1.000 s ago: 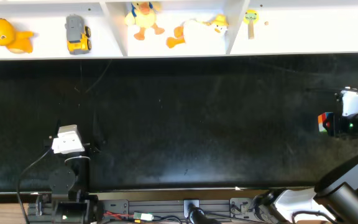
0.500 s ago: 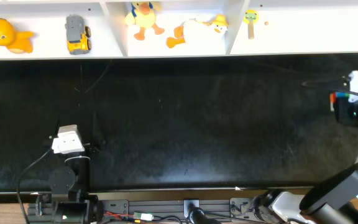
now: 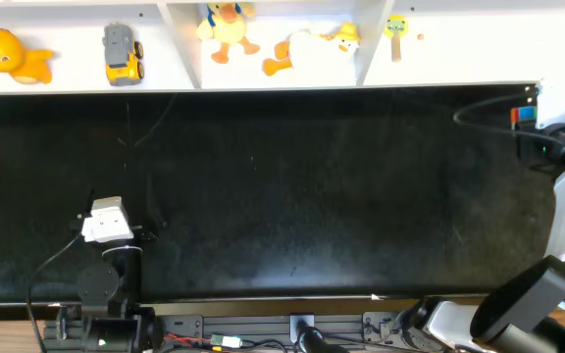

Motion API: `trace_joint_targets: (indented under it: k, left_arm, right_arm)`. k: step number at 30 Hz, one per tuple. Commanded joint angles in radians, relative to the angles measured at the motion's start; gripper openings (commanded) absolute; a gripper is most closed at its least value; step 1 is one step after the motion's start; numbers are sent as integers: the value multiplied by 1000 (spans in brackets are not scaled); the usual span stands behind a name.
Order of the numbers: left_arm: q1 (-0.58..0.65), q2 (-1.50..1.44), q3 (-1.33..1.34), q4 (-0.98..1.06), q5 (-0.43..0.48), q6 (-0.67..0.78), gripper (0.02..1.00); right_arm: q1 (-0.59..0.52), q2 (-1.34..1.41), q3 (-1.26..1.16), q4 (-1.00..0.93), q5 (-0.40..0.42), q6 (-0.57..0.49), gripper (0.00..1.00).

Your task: Store Toys

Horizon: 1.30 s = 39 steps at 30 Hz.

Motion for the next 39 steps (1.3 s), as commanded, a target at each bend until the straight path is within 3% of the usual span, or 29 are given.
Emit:
trace_joint_targets:
  k: [1,39]
  left_arm:
    - [5,-13,-3,-2,-11,22,998]
    - [5,-13,-3,-2,-11,22,998]
  right_arm:
    - [4,-23,65,33,-10,57,404]
    - [155,256,320,74,-16,217,362]
